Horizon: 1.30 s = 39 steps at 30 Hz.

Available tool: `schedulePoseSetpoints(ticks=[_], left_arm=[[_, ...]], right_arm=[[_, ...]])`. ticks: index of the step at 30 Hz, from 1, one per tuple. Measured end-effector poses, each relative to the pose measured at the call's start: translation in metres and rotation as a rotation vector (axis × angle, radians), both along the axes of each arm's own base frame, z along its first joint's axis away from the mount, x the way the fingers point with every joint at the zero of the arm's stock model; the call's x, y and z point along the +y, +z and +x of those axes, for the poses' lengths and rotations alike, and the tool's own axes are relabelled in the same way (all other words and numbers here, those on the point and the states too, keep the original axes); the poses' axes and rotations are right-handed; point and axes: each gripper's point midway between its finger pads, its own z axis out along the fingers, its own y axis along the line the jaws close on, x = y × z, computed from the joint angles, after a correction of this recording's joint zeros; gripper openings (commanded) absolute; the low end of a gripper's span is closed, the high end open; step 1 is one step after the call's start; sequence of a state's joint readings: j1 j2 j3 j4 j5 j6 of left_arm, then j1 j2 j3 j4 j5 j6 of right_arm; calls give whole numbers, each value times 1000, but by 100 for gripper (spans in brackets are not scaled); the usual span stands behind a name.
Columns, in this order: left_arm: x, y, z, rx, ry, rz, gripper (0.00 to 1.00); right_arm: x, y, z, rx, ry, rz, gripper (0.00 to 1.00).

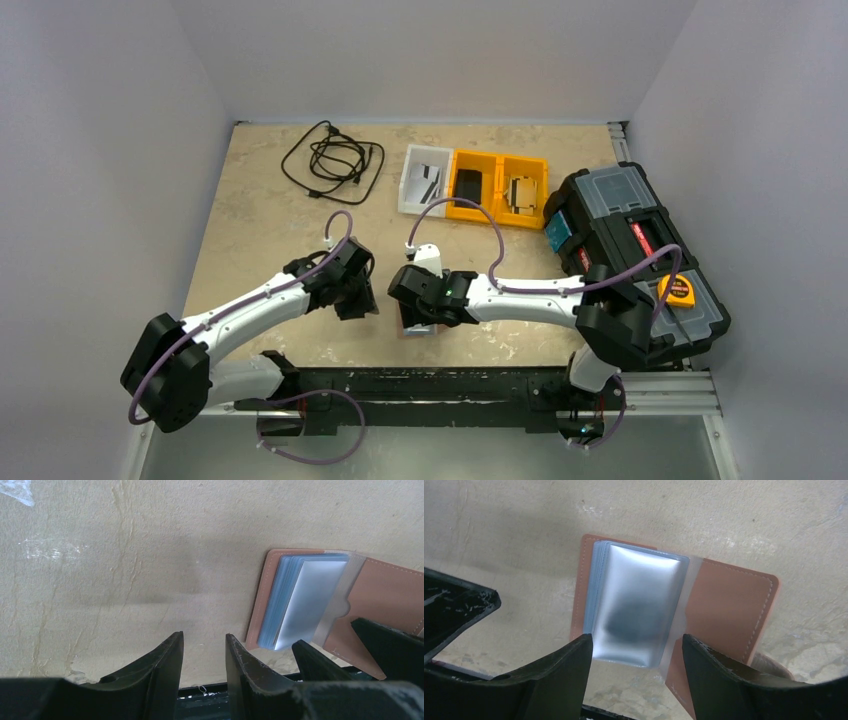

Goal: Take the credit cards out of the card holder
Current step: Open the card holder at the center of the board.

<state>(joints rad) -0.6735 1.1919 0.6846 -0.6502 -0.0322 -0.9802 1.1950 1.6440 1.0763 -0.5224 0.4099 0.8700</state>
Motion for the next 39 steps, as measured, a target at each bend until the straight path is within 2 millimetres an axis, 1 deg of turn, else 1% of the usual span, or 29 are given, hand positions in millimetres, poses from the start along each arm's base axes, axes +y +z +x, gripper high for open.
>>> schedulePoseSetpoints(ticks=[5,9,13,15,19,23,27,29,35,39], left_arm=[[2,-2,-3,5,-1,1,36],[1,-2,-3,8,-3,-2,36],[0,-2,-4,11,-10,-7,35],[-1,-2,-4,14,-11,-9,35],[-1,-3,-5,17,-12,-10,35],[-1,-3,-5,18,-13,-12,35],[-3,-2,-6,25,-18,-22,35],[-4,-2,-7,29,-22,-29,33],[-11,5,-10,27,-38,-72,25],[-20,7,-11,26,-54,-99,19]], right_arm=[[2,-16,1,21,-3,11,67],[1,-25,3,34,-4,22,59],[0,-34,6,57,-10,55,46],[1,-34,9,57,-14,83,33],[-2,-34,12,61,-19,116,14],[-3,-35,12,63,-13,135,5],[5,-35,6,86,15,176,4],[11,-35,0,108,38,205,3],[26,-34,-17,170,92,278,4],[33,-32,-24,202,92,323,6]])
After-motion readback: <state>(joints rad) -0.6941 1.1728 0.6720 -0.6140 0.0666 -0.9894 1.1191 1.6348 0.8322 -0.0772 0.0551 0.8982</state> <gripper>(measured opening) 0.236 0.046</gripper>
